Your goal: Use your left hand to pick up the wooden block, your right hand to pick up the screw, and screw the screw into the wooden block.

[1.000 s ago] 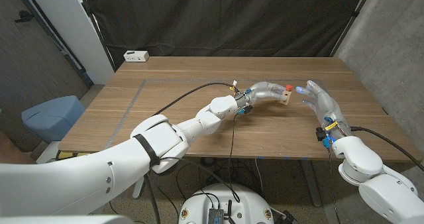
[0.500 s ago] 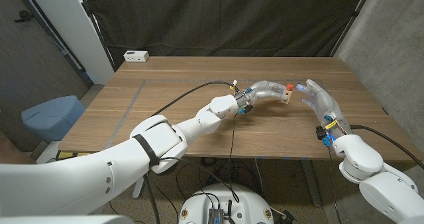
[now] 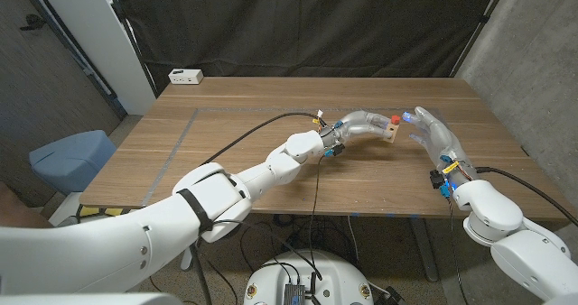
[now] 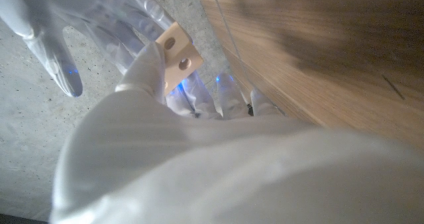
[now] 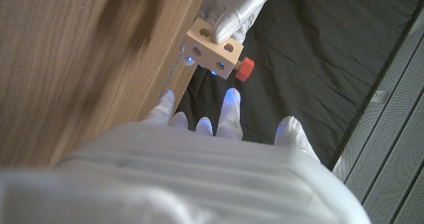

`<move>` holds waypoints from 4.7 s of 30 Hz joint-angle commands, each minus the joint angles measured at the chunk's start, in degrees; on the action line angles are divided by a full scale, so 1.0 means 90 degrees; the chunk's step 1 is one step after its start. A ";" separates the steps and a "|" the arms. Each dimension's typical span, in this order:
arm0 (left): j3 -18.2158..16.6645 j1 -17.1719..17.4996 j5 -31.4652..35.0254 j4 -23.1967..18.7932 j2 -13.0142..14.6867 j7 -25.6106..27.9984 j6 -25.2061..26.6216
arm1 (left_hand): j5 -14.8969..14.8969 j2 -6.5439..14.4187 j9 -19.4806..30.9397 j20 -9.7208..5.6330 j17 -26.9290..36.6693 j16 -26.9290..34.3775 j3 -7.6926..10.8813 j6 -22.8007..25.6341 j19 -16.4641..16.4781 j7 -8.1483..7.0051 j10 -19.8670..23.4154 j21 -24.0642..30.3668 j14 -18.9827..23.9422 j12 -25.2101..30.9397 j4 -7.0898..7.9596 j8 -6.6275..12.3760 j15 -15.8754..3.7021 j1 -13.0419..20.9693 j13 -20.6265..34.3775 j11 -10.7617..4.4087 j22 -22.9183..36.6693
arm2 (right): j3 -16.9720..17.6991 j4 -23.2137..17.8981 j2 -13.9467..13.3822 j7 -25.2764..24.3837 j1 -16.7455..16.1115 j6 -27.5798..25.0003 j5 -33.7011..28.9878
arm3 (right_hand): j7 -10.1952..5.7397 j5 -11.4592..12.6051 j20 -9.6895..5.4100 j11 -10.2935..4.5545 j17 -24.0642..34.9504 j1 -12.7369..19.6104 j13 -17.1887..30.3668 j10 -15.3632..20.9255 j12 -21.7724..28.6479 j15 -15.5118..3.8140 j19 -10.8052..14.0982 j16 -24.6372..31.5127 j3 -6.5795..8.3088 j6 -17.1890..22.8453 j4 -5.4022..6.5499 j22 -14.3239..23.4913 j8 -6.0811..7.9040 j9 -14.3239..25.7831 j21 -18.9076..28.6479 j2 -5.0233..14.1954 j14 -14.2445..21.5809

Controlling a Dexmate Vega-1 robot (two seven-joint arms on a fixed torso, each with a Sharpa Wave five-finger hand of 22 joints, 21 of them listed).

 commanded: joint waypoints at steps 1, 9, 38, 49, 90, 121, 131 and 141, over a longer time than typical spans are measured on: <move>0.0018 0.0122 0.0031 -0.0316 0.0124 0.0053 0.0126 | 0.0035 0.0473 0.0033 0.0006 0.0011 -0.0019 0.0384 0.0464 0.0034 0.0097 0.0042 0.0033 0.0037 0.0160 0.0373 0.0150 -0.0400 -0.0377 0.0035 0.0004 0.0027 | -0.0005 0.0028 -0.0083 0.0108 0.0048 -0.0007 0.0049 | -0.0029 -0.0001 0.0019 -0.0012 0.0008 -0.0035 0.0030 -0.0036 -0.0022 -0.0028 -0.0048 0.0008 0.0003 -0.0033 0.0025 0.0007 0.0030 0.0020 -0.0027 0.0010 -0.0062; 0.0028 0.0145 0.0039 -0.0391 0.0146 0.0070 0.0169 | 0.0034 0.0479 0.0033 0.0006 0.0012 -0.0020 0.0387 0.0461 0.0036 0.0094 0.0050 0.0034 0.0034 0.0161 0.0377 0.0149 -0.0390 -0.0379 0.0030 0.0012 0.0027 | -0.0024 0.0061 -0.0119 0.0179 0.0072 0.0021 0.0079 | -0.0030 0.0001 0.0019 -0.0038 0.0009 -0.0046 0.0029 -0.0048 -0.0011 -0.0026 -0.0052 0.0017 0.0000 -0.0026 0.0031 0.0008 0.0051 0.0018 -0.0017 0.0013 -0.0073; 0.0034 0.0061 0.0027 -0.0162 0.0036 0.0052 0.0115 | 0.0034 0.0486 0.0032 0.0007 0.0007 -0.0024 0.0397 0.0480 0.0038 0.0109 0.0054 0.0035 0.0043 0.0164 0.0394 0.0155 -0.0383 -0.0411 0.0029 0.0012 0.0027 | -0.0002 0.0054 -0.0131 0.0160 0.0034 0.0039 0.0121 | 0.0259 0.0014 -0.0012 -0.0175 -0.0012 -0.0024 0.0022 0.0219 0.0114 -0.0088 0.0004 0.0094 0.0035 0.0755 0.0016 0.0007 0.0283 0.0023 0.0043 0.0059 0.0027; 0.0032 0.0043 0.0020 -0.0128 0.0023 0.0017 0.0105 | 0.0035 0.0493 0.0033 0.0007 0.0010 -0.0019 0.0406 0.0476 0.0036 0.0099 0.0043 0.0034 0.0050 0.0159 0.0385 0.0154 -0.0388 -0.0401 0.0027 0.0014 0.0027 | 0.0023 -0.0006 -0.0102 0.0086 -0.0029 0.0014 0.0092 | 0.0289 0.0014 -0.0015 -0.0210 -0.0021 -0.0010 0.0021 0.0346 0.0142 -0.0079 0.0044 0.0117 0.0048 0.0928 0.0007 0.0007 0.0304 0.0025 0.0055 0.0068 0.0092; 0.0008 0.0072 -0.0027 -0.0151 0.0042 -0.0035 0.0144 | 0.0031 0.0506 0.0032 0.0007 0.0009 -0.0024 0.0424 0.0480 0.0040 0.0117 0.0059 0.0035 0.0052 0.0168 0.0393 0.0151 -0.0383 -0.0433 0.0020 0.0026 0.0027 | 0.0170 -0.0242 -0.0013 0.0059 -0.0323 -0.0060 0.0010 | 0.0401 0.0013 -0.0064 -0.0265 -0.0034 0.0026 0.0018 0.0711 0.0182 -0.0140 0.0193 0.0186 0.0090 0.1456 -0.0007 0.0006 0.0338 0.0031 0.0080 0.0103 0.0341; -0.0029 0.0010 -0.0069 0.0028 -0.0001 -0.0124 0.0052 | 0.0028 0.0515 0.0031 0.0005 0.0007 -0.0028 0.0445 0.0500 0.0040 0.0128 0.0065 0.0035 0.0053 0.0172 0.0394 0.0158 -0.0385 -0.0456 0.0016 0.0011 0.0027 | 0.0214 -0.0323 -0.0083 0.0293 -0.0362 -0.0101 0.0073 | 0.0453 0.0013 -0.0092 -0.0246 -0.0033 0.0031 0.0019 0.0818 0.0162 -0.0170 0.0269 0.0196 0.0102 0.1611 -0.0005 0.0005 0.0306 0.0033 0.0081 0.0110 0.0429; -0.0032 0.0062 -0.0061 -0.0136 0.0082 -0.0120 0.0079 | 0.0027 0.0516 0.0031 0.0014 0.0008 -0.0026 0.0451 0.0480 0.0041 0.0131 0.0076 0.0035 0.0057 0.0175 0.0390 0.0147 -0.0380 -0.0457 0.0011 0.0015 0.0027 | 0.0336 -0.0434 0.0016 0.0122 -0.0508 -0.0157 -0.0027 | 0.0459 0.0012 -0.0079 -0.0216 -0.0032 0.0029 0.0019 0.0864 0.0164 -0.0156 0.0276 0.0193 0.0104 0.1629 -0.0002 0.0005 0.0288 0.0034 0.0076 0.0112 0.0438; -0.0023 0.0157 -0.0047 -0.0416 0.0204 -0.0094 0.0187 | 0.0024 0.0509 0.0031 0.0007 0.0010 -0.0026 0.0450 0.0496 0.0046 0.0122 0.0067 0.0037 0.0050 0.0175 0.0383 0.0152 -0.0388 -0.0457 0.0013 0.0026 0.0027 | 0.0344 -0.0431 0.0170 -0.0038 -0.0523 -0.0154 -0.0141 | 0.0445 0.0012 -0.0076 -0.0141 -0.0037 0.0041 0.0021 0.0818 0.0125 -0.0129 0.0298 0.0183 0.0107 0.1554 -0.0016 0.0004 0.0229 0.0035 0.0075 0.0092 0.0449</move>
